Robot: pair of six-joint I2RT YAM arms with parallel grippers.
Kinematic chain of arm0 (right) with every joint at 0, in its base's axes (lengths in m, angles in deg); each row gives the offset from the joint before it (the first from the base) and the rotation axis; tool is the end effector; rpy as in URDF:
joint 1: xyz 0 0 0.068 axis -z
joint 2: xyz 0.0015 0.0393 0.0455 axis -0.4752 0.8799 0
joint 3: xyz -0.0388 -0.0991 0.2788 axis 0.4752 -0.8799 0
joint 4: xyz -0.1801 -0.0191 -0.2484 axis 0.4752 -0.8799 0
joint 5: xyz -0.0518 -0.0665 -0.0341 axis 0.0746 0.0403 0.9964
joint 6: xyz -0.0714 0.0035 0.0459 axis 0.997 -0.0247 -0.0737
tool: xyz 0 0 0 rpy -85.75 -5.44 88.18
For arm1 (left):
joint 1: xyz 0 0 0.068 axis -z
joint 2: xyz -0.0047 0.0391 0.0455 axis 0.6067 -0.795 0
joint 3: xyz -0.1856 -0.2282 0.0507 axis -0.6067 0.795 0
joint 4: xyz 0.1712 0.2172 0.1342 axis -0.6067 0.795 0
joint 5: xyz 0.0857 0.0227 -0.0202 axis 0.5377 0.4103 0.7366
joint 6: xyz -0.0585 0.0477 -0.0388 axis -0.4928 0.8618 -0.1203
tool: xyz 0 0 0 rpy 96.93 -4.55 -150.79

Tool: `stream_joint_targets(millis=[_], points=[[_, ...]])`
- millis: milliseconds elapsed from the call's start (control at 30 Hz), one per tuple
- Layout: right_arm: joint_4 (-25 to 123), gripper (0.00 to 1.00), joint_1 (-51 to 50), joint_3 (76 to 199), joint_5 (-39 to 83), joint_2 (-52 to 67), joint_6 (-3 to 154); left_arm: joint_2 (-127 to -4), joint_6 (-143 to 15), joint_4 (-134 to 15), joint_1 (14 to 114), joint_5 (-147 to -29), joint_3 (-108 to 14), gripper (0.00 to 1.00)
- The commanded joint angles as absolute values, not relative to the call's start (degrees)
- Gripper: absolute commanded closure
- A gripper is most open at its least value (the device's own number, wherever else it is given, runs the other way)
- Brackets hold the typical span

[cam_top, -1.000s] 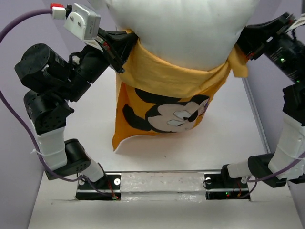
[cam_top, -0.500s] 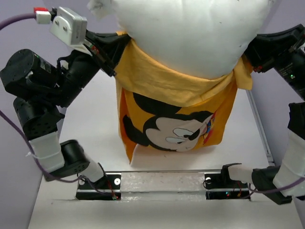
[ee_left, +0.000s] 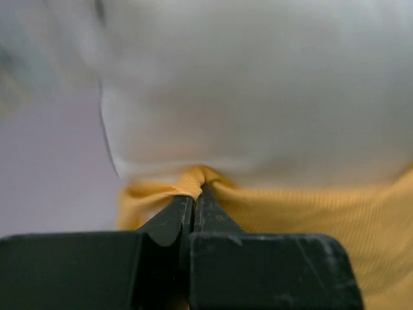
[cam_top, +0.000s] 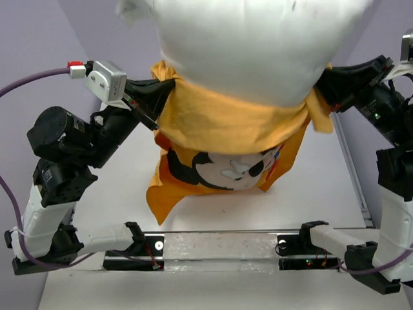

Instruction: Put the pillow into the pillowcase

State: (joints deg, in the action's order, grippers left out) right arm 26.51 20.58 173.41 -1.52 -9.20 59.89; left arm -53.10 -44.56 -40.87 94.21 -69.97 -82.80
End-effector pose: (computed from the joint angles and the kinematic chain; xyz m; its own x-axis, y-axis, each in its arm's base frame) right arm 0.1701 0.0623 0.6881 0.1556 0.3480 -0.9245 -0.6947 0.7039 0.1480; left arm 0.1118 -0.1482 0.6912 0.3568 -0.2979 -0.8854 0.7007 0.7122 0.0427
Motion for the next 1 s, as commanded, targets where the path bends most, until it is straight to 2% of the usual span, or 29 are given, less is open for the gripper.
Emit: stream_joint_targets(millis=[0,33,67,100,133,200,233,267,300,333,367,400,433,467,500,533,567,600,633,667,700,733,767,800,833,867,900,933,967], points=[[31.0,1.00,20.5,189.3,-0.3,-6.0,61.5,-57.5,-42.0,-42.0,94.1,-68.5,-96.3,1.00],[29.8,1.00,20.5,196.5,0.3,-3.5,62.1,-60.6,-42.1,-40.1,94.2,-72.9,-110.9,1.00],[28.7,1.00,20.5,201.6,0.2,-2.7,62.3,-61.2,-42.2,-37.9,94.2,-72.6,-114.5,1.00],[28.4,1.00,20.5,196.9,-1.3,-5.6,62.5,-60.5,-42.7,-36.1,94.2,-71.2,-105.3,1.00],[32.4,1.00,20.5,186.3,-1.9,-8.9,61.8,-58.3,-42.7,-39.3,94.2,-68.0,-94.3,1.00],[38.5,1.00,20.5,166.2,0.8,-10.4,59.5,-50.1,-44.4,-53.8,93.9,-64.2,-74.9,1.00],[33.9,1.00,20.5,172.4,-0.1,-6.9,60.7,-51.1,-43.4,-50.5,93.8,-64.5,-82.1,1.00],[29.4,1.00,20.5,182.8,-0.6,-3.0,62.2,-58.9,-41.9,-44.4,93.8,-67.7,-95.4,1.00],[24.4,1.00,20.5,205.9,0.0,0.6,62.9,-64.4,-41.0,-33.5,93.9,-71.1,-127.3,1.00],[23.0,1.00,20.5,214.8,0.5,6.0,62.7,-75.5,-41.6,-28.7,93.8,-73.7,-141.3,1.00],[21.8,1.00,20.5,218.5,-1.4,6.4,62.1,-74.2,-42.0,-23.7,93.6,-73.3,-145.3,1.00],[20.4,1.00,20.5,215.7,-2.2,4.7,62.6,-71.4,-42.0,-23.6,93.7,-71.5,-136.5,1.00],[24.5,1.00,20.5,189.9,-1.9,0.7,62.8,-67.9,-41.5,-26.9,93.6,-68.4,-111.9,0.99],[33.5,1.00,20.5,173.8,2.0,-9.0,59.2,-58.2,-41.8,-45.5,93.3,-65.5,-96.4,1.00],[38.4,1.00,20.5,167.0,1.8,-9.8,59.1,-54.4,-43.9,-51.5,93.1,-66.8,-82.3,1.00],[32.9,1.00,20.5,180.1,0.6,-7.8,60.5,-56.4,-42.6,-49.6,92.9,-68.6,-89.0,1.00],[28.7,1.00,20.5,191.0,-0.5,-2.0,61.7,-60.6,-41.8,-37.3,93.0,-70.8,-102.4,1.00],[25.1,1.00,20.5,202.0,-0.4,0.8,61.5,-65.1,-41.6,-32.3,93.0,-73.2,-130.4,1.00],[23.5,1.00,20.5,212.0,-0.1,2.8,61.2,-70.0,-41.6,-28.0,92.9,-74.6,-141.8,1.00],[22.3,1.00,20.5,218.0,-0.4,3.3,60.6,-72.7,-41.8,-23.8,92.8,-73.9,-145.9,1.00],[22.9,1.00,20.5,209.1,-3.5,-2.2,60.0,-70.2,-41.3,-20.7,92.8,-71.6,-130.1,0.99],[29.0,1.00,20.5,194.3,-3.3,-7.5,59.2,-67.5,-41.2,-21.8,92.8,-67.8,-119.7,0.98],[36.4,1.00,20.5,177.9,-1.2,-11.8,57.3,-59.4,-40.9,-27.7,92.8,-65.0,-106.9,0.99],[34.1,1.00,20.5,169.5,2.2,-12.2,56.7,-54.9,-41.5,-46.0,92.7,-65.9,-90.2,1.00],[27.2,1.00,20.5,177.6,0.8,-4.8,57.9,-52.7,-42.0,-47.9,92.8,-68.0,-93.3,1.00],[22.3,1.00,20.5,189.0,-1.4,-0.6,58.7,-57.3,-41.7,-43.8,92.8,-71.2,-103.9,1.00],[19.9,1.00,20.5,200.9,-2.9,2.8,57.9,-61.6,-41.5,-33.8,92.8,-74.3,-116.5,1.00],[20.3,1.00,20.5,219.6,-1.7,6.5,57.4,-70.4,-42.1,-29.9,92.8,-77.0,-140.5,1.00],[20.9,1.00,20.5,222.6,-1.1,5.7,56.9,-71.7,-42.8,-23.2,92.8,-76.7,-146.5,1.00]])
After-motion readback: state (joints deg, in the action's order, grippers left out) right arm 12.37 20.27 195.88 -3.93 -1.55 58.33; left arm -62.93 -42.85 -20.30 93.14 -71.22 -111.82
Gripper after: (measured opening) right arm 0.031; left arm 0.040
